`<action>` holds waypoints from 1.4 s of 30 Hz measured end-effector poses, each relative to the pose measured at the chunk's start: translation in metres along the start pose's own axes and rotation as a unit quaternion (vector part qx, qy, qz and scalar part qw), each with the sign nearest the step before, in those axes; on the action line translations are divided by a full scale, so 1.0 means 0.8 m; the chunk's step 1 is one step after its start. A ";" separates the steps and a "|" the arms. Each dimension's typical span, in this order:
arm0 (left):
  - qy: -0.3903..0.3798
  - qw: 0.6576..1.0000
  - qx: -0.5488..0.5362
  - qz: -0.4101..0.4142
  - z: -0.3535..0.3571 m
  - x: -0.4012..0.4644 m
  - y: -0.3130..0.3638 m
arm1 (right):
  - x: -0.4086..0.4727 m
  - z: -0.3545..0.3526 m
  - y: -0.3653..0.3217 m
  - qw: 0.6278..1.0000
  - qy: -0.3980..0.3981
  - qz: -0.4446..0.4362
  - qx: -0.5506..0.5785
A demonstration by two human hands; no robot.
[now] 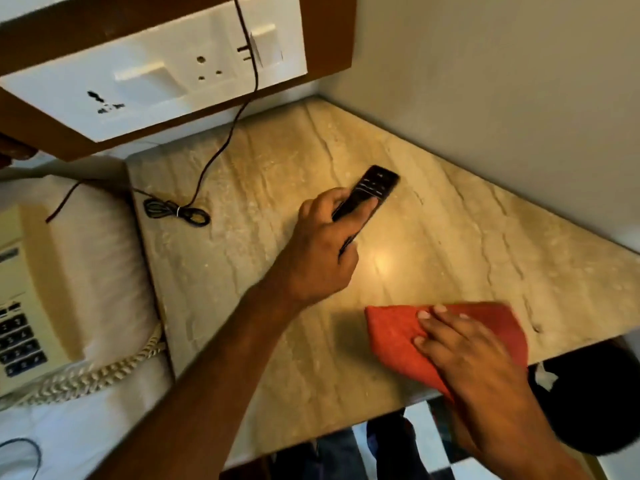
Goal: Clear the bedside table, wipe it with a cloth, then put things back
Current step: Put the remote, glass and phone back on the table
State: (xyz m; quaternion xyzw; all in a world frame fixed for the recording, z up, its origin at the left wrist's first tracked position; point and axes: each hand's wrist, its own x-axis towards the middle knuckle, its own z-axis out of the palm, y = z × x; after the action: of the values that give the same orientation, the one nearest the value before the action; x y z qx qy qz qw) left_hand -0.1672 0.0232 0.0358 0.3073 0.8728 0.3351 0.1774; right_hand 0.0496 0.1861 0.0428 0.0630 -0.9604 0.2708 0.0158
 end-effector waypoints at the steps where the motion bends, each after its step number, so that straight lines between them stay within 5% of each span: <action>1: -0.036 0.995 0.077 0.043 0.002 0.017 -0.006 | 0.003 0.005 0.015 0.998 -0.029 -0.028 -0.048; 8: -0.182 0.946 0.214 0.164 0.038 0.090 -0.014 | 0.027 0.086 0.047 0.977 -0.167 -0.044 -0.124; 15: -0.170 0.943 0.218 0.183 0.042 0.091 -0.011 | 0.028 0.102 0.045 0.980 -0.148 -0.043 -0.123; 19: -0.012 0.987 0.114 0.111 0.027 0.030 0.002 | 0.029 0.099 0.032 0.985 -0.134 -0.008 -0.104; 23: 0.126 0.990 0.066 0.003 0.026 -0.122 -0.007 | 0.039 0.114 -0.011 0.991 -0.062 0.120 -0.024; 25: 0.133 0.984 0.113 -0.039 0.031 -0.211 -0.021 | 0.048 0.133 -0.043 0.990 -0.054 0.130 -0.003; 29: 0.126 0.969 0.192 -0.094 0.029 -0.341 -0.049 | 0.062 0.190 -0.132 0.991 -0.129 0.014 -0.016; 36: 0.223 0.929 0.248 -0.161 -0.062 -0.428 -0.100 | 0.112 0.247 -0.228 0.959 -0.242 -0.136 -0.064; 39: 0.234 0.915 0.266 -0.192 -0.128 -0.467 -0.149 | 0.120 0.242 -0.226 0.973 -0.205 -0.109 -0.006; 42: 0.138 0.921 0.273 -0.242 -0.178 -0.494 -0.201 | 0.118 0.239 -0.247 0.972 -0.143 0.052 0.178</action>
State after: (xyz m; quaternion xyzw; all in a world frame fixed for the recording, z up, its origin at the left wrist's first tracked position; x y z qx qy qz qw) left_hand -0.0125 -0.3981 0.0667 0.0739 0.9940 0.0697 0.0406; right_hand -0.0174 -0.0912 -0.0116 0.0533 -0.8912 0.4257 -0.1471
